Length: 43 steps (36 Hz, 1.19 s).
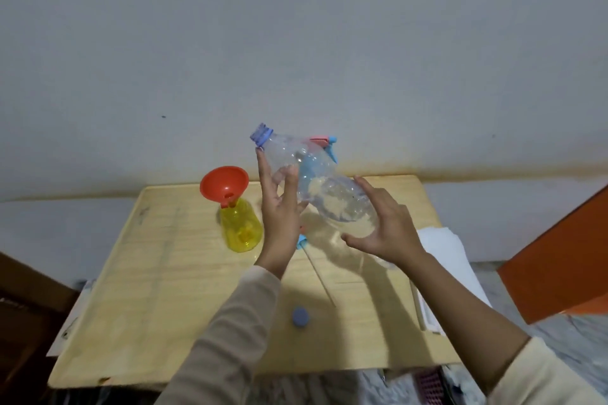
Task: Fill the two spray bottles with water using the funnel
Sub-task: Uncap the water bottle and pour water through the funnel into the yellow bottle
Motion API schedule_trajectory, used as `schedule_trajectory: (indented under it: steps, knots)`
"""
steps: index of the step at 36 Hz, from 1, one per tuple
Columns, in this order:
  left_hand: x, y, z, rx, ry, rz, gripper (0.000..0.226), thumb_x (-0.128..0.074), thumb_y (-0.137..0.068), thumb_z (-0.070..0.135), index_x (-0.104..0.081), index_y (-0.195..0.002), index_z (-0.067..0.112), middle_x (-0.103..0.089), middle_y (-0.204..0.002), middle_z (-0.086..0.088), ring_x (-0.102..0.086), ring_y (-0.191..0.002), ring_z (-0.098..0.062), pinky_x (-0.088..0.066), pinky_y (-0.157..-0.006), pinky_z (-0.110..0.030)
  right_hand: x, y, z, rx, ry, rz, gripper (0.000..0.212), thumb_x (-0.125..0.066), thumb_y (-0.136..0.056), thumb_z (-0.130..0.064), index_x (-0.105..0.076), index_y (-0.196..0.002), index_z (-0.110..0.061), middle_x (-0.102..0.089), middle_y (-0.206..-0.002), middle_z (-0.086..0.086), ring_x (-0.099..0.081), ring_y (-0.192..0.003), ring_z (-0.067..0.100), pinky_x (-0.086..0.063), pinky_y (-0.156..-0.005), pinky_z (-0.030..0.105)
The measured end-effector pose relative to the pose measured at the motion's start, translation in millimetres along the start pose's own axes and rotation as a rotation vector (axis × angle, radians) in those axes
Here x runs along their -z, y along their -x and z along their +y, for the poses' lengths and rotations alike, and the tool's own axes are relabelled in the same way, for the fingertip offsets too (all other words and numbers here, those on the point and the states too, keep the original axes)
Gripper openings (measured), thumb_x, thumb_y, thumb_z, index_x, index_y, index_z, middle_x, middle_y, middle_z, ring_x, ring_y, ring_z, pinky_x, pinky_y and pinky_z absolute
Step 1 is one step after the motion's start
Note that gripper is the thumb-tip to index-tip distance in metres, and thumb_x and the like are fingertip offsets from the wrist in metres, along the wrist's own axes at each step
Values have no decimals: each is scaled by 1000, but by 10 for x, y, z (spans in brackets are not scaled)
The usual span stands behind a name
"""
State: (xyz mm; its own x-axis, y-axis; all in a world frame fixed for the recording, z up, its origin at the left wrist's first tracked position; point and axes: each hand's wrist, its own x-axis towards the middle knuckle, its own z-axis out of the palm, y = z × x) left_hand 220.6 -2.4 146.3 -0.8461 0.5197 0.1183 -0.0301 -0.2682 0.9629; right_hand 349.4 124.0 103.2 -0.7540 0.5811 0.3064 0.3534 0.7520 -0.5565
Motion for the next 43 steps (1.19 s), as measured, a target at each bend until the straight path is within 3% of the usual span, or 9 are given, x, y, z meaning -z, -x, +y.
schedule_trajectory:
  steps: [5, 7, 12, 17, 25, 30, 37, 41, 43]
  knots:
    - [-5, 119, -142, 79, 108, 109, 62, -52, -87, 53, -18, -138, 64, -36, -148, 4, -53, -126, -23, -50, -92, -57, 121, -21, 5, 35, 125, -111, 104, -70, -55, -51, -17, -144, -44, -51, -114, -2, -51, -107, 18, -36, -85, 36]
    - [-3, 162, -205, 94, 130, 143, 58, -51, -92, 48, -19, -139, 61, -31, -153, 2, -55, -124, -22, -47, -94, -61, 148, -21, 6, 39, 201, -171, 105, -72, -59, -51, -13, -145, -45, -49, -117, -3, -49, -108, 17, -35, -86, 35]
    - [-47, 245, -309, 157, 205, 224, 58, -48, -96, 40, -19, -144, 51, -40, -149, -5, -61, -115, -24, -43, -99, -59, 238, -34, 25, 50, 322, -286, 104, -71, -64, -50, -8, -146, -45, -45, -120, -5, -47, -110, 17, -32, -87, 33]
    - [-32, 236, -360, 188, 201, 249, 65, -54, -85, 54, -22, -141, 56, -44, -146, -3, -49, -129, -28, -44, -99, -56, 289, -71, -9, 50, 383, -325, 103, -70, -65, -51, -7, -146, -45, -44, -121, -4, -47, -109, 18, -30, -87, 33]
    - [7, 145, -367, 194, 260, 276, 58, -49, -94, 43, -21, -145, 47, -52, -133, -5, -58, -118, -28, -50, -89, -45, 353, -163, -115, 44, 421, -324, 100, -70, -62, -49, -11, -143, -47, -45, -115, -3, -48, -107, 20, -27, -83, 33]
    - [8, 135, -348, 215, 334, 291, 56, -49, -95, 42, -24, -145, 45, -56, -126, 0, -57, -119, -32, -49, -94, -52, 408, -210, -194, 64, 466, -325, 100, -70, -63, -49, -11, -143, -48, -45, -116, -4, -46, -111, 19, -28, -84, 35]
    - [-46, 142, -343, 217, 358, 297, 53, -47, -97, 41, -24, -145, 45, -56, -128, 0, -62, -110, -29, -55, -83, -45, 531, -258, -249, 84, 516, -330, 102, -71, -62, -50, -10, -143, -48, -47, -119, -3, -49, -108, 20, -33, -89, 38]
    - [-65, 146, -348, 237, 349, 288, 47, -49, -96, 44, -30, -137, 53, -60, -116, 12, -63, -111, -34, -48, -92, -60, 585, -285, -280, 98, 551, -333, 101, -70, -63, -51, -10, -144, -47, -47, -119, -2, -50, -107, 21, -31, -86, 37]
    - [-75, 138, -359, 235, 356, 309, 45, -49, -96, 44, -31, -136, 52, -61, -117, 8, -65, -108, -32, -51, -90, -56, 609, -300, -294, 113, 568, -329, 101, -70, -62, -50, -10, -144, -47, -48, -117, -2, -50, -105, 21, -31, -86, 37]
